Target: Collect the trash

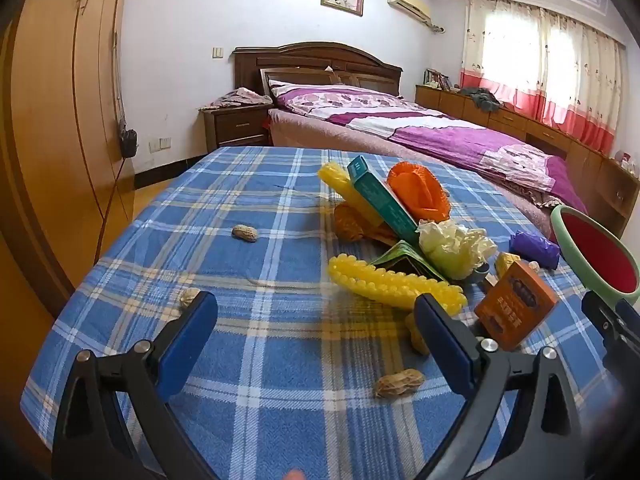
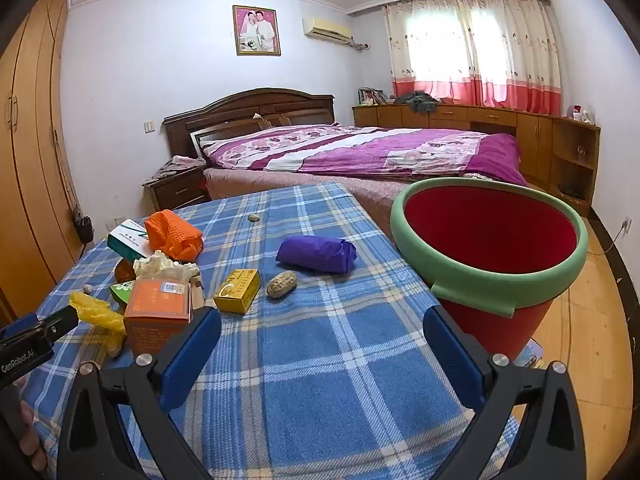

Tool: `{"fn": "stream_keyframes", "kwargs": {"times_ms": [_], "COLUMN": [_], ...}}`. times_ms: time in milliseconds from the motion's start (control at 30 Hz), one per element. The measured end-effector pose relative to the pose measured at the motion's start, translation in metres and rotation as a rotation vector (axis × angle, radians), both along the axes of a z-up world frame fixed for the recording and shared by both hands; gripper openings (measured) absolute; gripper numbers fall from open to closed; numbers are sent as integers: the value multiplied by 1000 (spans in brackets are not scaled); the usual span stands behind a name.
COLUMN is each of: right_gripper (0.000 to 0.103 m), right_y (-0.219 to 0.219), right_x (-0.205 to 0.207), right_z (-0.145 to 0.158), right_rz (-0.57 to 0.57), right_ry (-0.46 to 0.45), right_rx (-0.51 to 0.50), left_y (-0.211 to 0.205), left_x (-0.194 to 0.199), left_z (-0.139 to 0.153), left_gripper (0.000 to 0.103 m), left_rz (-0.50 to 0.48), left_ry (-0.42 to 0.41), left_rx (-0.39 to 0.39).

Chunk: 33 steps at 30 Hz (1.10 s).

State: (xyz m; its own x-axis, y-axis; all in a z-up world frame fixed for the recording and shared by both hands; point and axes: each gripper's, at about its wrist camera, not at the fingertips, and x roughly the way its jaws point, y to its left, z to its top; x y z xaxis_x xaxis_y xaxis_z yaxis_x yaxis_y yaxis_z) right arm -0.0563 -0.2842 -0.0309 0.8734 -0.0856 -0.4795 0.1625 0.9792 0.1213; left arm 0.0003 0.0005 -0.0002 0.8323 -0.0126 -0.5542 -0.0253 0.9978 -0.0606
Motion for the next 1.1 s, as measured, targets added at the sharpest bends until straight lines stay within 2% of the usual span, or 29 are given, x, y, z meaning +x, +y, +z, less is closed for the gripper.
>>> {"fn": "stream_keyframes", "kwargs": {"times_ms": [1100], "right_gripper": [103], "right_y": [-1], "right_x": [1], "right_z": [-1], "right_rz": [0], "right_ry": [-1], "right_rx": [1], "left_y": [0], "left_x": [0], "left_z": [0], "left_gripper": [98], "left_rz": [-1], "left_ry": [4], "left_rx": [3]}}
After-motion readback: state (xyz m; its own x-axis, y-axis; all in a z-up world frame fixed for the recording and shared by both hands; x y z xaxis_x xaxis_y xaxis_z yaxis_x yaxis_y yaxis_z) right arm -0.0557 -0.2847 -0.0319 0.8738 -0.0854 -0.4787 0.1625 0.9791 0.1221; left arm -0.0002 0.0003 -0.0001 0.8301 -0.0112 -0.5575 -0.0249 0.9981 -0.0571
